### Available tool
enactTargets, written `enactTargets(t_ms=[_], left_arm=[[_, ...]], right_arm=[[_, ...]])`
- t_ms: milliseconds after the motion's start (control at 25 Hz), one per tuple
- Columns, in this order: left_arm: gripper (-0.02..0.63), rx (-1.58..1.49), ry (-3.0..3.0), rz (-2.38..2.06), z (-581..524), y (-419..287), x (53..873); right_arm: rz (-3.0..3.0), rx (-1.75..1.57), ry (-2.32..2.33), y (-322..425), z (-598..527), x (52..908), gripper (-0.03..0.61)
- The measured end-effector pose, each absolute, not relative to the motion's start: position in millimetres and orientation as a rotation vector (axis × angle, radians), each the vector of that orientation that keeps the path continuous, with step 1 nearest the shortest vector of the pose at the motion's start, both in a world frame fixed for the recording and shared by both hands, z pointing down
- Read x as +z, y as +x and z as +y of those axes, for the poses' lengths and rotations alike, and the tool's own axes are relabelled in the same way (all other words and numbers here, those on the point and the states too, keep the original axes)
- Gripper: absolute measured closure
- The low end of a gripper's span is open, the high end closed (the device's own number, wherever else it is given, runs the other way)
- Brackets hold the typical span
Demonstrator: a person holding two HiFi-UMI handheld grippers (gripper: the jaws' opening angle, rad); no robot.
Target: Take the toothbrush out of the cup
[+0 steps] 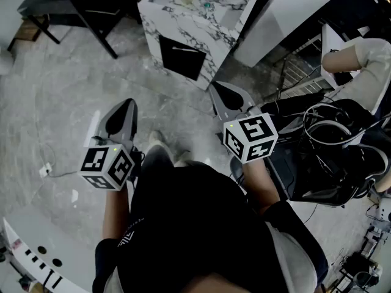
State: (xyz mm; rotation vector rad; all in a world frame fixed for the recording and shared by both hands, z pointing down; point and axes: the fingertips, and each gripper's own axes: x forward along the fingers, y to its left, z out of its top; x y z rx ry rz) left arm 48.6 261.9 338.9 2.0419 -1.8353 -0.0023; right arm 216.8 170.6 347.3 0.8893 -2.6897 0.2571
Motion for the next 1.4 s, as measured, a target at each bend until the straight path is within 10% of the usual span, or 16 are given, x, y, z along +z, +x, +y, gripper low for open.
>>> enactTargets(t_ms=[1400], left_arm=[[0.600, 0.007, 2.214, -1.543, 90, -113, 362]], right_arm=[[-2.577, 0.319, 1.163, 54, 34, 350, 0.574]])
